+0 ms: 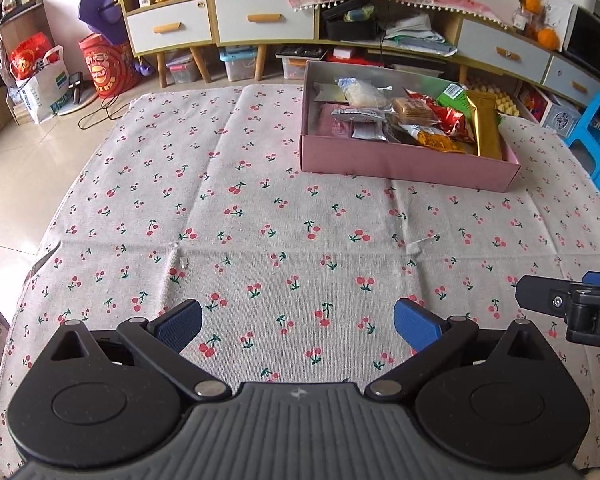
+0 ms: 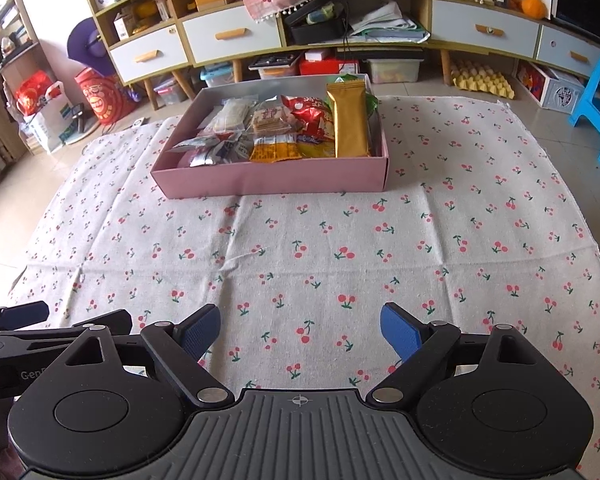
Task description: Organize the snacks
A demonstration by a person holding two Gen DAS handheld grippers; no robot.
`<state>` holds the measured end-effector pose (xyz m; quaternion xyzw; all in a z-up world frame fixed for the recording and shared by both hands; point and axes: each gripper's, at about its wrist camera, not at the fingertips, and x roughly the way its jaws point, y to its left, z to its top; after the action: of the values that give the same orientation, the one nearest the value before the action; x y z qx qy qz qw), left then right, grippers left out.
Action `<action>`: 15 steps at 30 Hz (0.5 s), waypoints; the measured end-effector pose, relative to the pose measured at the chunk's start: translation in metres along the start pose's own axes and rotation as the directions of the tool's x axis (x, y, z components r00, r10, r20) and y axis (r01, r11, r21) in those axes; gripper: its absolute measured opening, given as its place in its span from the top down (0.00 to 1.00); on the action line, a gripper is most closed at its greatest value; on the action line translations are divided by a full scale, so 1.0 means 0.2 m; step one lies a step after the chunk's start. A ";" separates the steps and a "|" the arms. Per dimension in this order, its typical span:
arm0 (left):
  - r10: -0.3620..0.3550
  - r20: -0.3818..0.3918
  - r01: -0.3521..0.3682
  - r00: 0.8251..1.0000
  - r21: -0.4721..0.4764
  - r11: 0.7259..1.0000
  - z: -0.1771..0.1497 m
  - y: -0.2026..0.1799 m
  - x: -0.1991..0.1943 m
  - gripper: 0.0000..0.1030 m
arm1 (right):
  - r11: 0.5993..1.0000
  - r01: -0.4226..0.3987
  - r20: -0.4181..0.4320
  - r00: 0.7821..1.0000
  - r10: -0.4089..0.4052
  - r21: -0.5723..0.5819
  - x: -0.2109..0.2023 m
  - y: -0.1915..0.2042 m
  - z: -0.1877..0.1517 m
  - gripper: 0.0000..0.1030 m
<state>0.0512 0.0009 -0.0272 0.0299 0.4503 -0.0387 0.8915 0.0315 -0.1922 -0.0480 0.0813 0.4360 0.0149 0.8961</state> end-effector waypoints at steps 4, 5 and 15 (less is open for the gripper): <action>-0.001 0.011 0.001 1.000 0.001 1.000 0.00 0.00 -0.02 0.01 | 1.000 0.011 0.006 1.000 -0.011 -0.019 0.00 0.01 -0.01 0.14; -0.001 0.014 0.001 1.000 0.002 1.000 0.00 0.00 -0.02 0.01 | 1.000 0.015 0.005 1.000 -0.015 -0.023 0.00 0.02 -0.01 0.14; -0.013 0.014 0.013 1.000 0.000 1.000 0.00 -0.01 -0.02 0.00 | 1.000 0.006 -0.001 1.000 -0.006 -0.010 0.00 0.01 0.00 0.13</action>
<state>0.0495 -0.0012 -0.0237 0.0264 0.4442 -0.0447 0.8944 0.0316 -0.1907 -0.0483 0.0755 0.4364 0.0142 0.8964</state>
